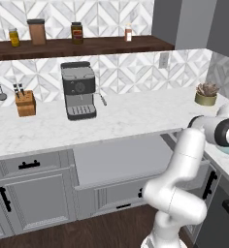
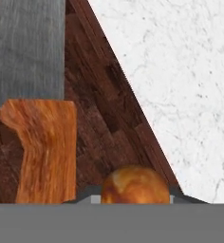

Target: Pick up the knife from the drawer and place it on the cutting board. Then place the meat from the plate to the cutting board.

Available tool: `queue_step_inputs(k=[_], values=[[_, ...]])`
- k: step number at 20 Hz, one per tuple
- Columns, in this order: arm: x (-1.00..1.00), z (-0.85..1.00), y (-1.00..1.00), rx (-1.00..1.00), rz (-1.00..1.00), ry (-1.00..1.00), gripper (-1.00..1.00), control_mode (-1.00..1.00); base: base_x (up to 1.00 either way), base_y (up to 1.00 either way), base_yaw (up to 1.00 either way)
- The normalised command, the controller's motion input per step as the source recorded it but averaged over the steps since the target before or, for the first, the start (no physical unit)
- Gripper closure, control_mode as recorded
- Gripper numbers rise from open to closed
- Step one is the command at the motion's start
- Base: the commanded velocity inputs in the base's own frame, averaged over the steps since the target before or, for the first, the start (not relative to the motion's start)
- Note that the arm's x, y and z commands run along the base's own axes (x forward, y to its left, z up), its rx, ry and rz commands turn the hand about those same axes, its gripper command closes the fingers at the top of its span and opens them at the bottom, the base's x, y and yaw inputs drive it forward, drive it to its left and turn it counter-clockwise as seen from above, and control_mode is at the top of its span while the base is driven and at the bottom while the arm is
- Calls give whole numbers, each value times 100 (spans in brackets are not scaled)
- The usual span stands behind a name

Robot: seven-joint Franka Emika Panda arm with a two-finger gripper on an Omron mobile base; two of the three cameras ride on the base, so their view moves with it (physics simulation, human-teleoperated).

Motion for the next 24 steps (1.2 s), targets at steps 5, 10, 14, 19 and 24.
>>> queue_step_inputs(k=[5, 10, 14, 19, 24], values=[[-1, -36, -3, 0, 0, -5, -100, -100, 0, 0, 0], [-29, 0, 19, 0, -1, -12, -100, -100, 0, 0, 0], [-46, 0, 46, 0, -3, -14, -100, -100, 0, 0, 0], [-31, 19, 59, 0, -5, -8, -100, -100, 0, 0, 0], [-9, 93, 76, -3, -7, -1, -100, -100, 0, 0, 0]])
